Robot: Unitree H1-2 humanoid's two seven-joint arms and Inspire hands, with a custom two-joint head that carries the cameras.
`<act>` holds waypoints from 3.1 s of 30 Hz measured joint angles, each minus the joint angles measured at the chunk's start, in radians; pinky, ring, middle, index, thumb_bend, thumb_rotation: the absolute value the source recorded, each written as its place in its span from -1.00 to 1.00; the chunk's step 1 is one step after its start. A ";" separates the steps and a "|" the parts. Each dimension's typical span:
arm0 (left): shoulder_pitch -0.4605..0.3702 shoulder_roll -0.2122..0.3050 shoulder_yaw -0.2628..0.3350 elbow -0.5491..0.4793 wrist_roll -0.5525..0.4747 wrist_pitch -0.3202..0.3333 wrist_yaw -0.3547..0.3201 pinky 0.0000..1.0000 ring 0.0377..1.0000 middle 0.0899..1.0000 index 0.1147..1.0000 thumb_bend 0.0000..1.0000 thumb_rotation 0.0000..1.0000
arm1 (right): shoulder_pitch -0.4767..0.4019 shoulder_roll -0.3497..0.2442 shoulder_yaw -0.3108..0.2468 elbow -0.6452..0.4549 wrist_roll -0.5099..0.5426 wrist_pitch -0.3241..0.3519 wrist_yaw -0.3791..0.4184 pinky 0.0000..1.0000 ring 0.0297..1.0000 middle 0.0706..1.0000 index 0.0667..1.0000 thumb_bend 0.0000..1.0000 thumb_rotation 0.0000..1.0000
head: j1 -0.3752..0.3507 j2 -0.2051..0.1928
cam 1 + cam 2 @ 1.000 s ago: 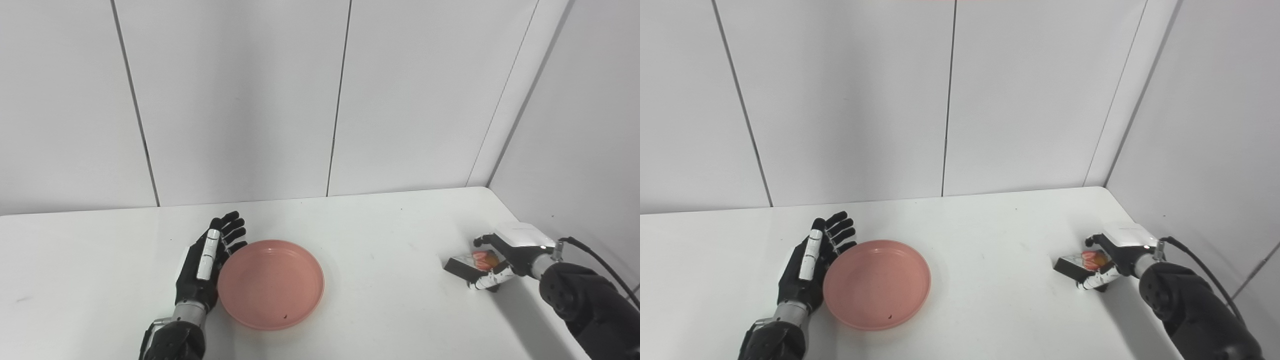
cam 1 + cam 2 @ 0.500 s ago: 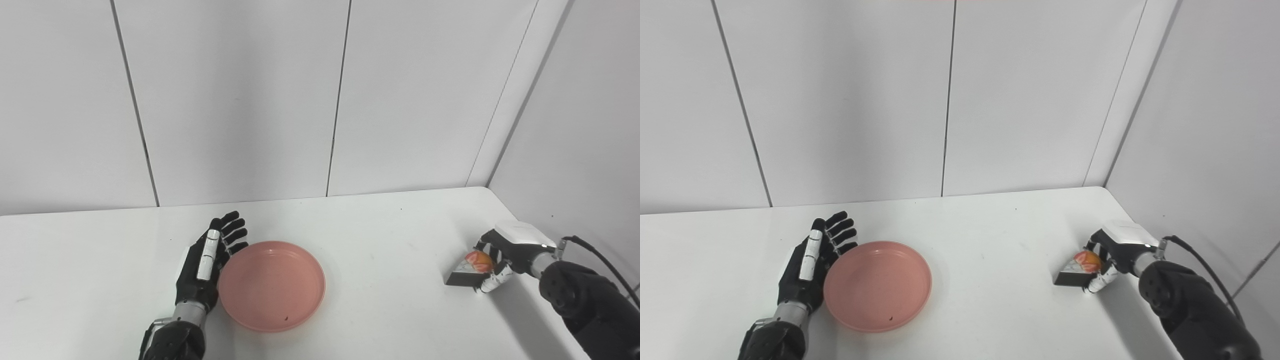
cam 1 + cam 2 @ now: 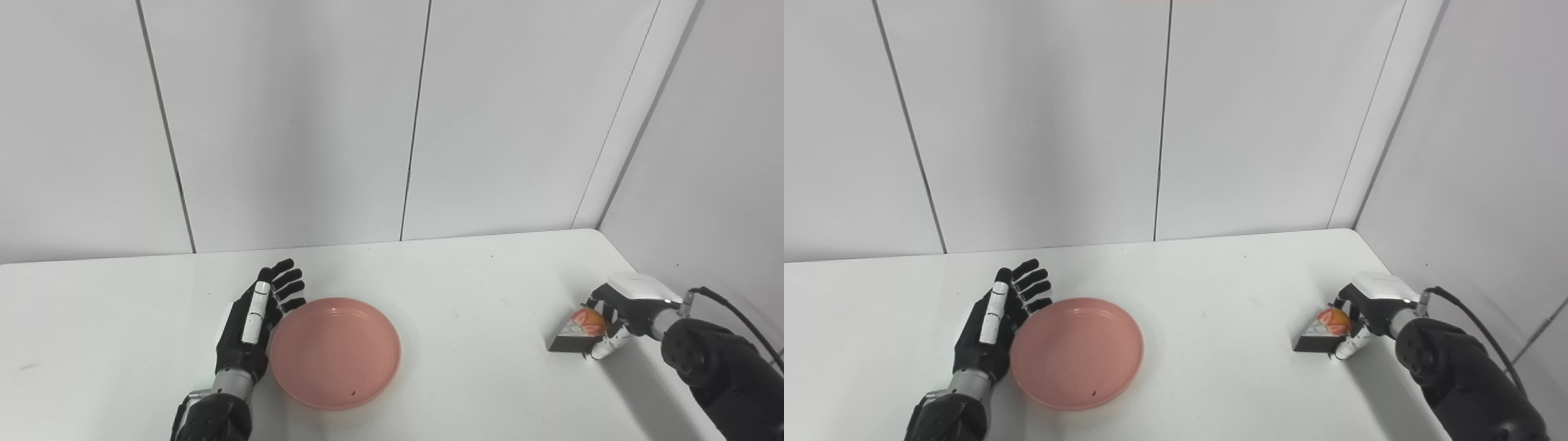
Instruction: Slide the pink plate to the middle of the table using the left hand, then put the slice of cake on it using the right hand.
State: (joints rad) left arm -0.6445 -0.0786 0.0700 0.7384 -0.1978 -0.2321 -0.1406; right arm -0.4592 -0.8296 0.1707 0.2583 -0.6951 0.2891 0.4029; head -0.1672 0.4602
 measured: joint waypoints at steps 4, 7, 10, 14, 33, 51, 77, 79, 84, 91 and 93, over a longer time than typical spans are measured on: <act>0.000 0.000 0.000 0.000 0.000 0.000 0.000 0.35 0.51 0.49 0.38 0.45 0.70 | 0.013 0.003 -0.006 -0.023 0.009 -0.002 -0.018 -0.57 -0.48 -0.34 0.10 0.85 -0.59 | 0.002 0.000; 0.000 0.000 -0.001 0.000 0.001 0.000 0.000 0.35 0.51 0.50 0.41 0.44 0.71 | 0.023 0.006 -0.022 -0.053 0.039 -0.010 -0.022 -0.59 -0.50 -0.35 0.10 0.86 -0.52 | 0.002 0.000; 0.000 0.002 -0.002 0.001 0.001 0.000 0.000 0.34 0.50 0.50 0.42 0.46 0.70 | 0.030 0.021 -0.066 -0.102 0.089 -0.021 -0.037 -0.63 -0.55 -0.41 0.11 0.86 -0.53 | 0.002 -0.002; -0.001 0.002 -0.003 0.003 0.001 -0.001 0.000 0.34 0.50 0.49 0.40 0.44 0.69 | 0.030 0.042 -0.108 -0.189 0.140 -0.027 -0.046 -0.65 -0.57 -0.45 0.10 0.84 -0.58 | 0.002 0.000; -0.007 -0.005 -0.006 0.012 0.005 -0.005 0.000 0.33 0.49 0.45 0.39 0.46 0.64 | -0.083 0.167 -0.038 -0.489 0.091 0.102 0.075 -0.62 -0.50 -0.33 0.18 0.76 -0.89 | 0.031 -0.002; -0.013 -0.003 -0.007 0.023 0.005 -0.012 -0.003 0.34 0.48 0.43 0.40 0.37 0.65 | -0.072 0.140 -0.034 -0.483 -0.007 0.103 0.092 -0.22 -0.03 0.14 0.33 0.94 -0.61 | 0.025 0.002; -0.011 -0.002 -0.005 0.018 0.018 -0.006 -0.010 0.31 0.46 0.40 0.37 0.37 0.61 | -0.039 0.108 -0.027 -0.053 0.013 -0.034 -0.017 0.29 0.55 0.63 0.40 1.00 -0.31 | 0.028 -0.002; -0.011 -0.002 -0.005 0.019 0.018 -0.005 -0.013 0.31 0.45 0.40 0.38 0.39 0.60 | -0.040 0.110 -0.032 -0.012 0.032 -0.061 -0.052 0.35 0.59 0.63 0.40 1.00 -0.30 | 0.026 0.002; -0.010 -0.001 -0.006 0.017 0.018 -0.004 -0.016 0.30 0.43 0.39 0.37 0.38 0.60 | -0.042 0.110 -0.033 0.048 0.051 -0.076 -0.089 0.41 0.64 0.65 0.40 1.00 -0.24 | 0.023 0.005; -0.010 -0.001 -0.006 0.018 0.018 -0.003 -0.021 0.29 0.45 0.42 0.39 0.41 0.60 | -0.042 0.110 -0.025 0.049 0.077 -0.085 -0.095 0.40 0.64 0.67 0.41 1.00 -0.22 | 0.025 0.005; -0.010 -0.001 -0.006 0.018 0.018 -0.003 -0.022 0.28 0.44 0.40 0.37 0.42 0.60 | -0.041 0.109 -0.022 0.045 0.077 -0.085 -0.094 0.36 0.60 0.64 0.40 1.00 -0.22 | 0.021 0.005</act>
State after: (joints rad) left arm -0.6547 -0.0791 0.0642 0.7567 -0.1794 -0.2355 -0.1624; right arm -0.5006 -0.7208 0.1488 0.3037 -0.6184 0.2046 0.3088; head -0.1457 0.4648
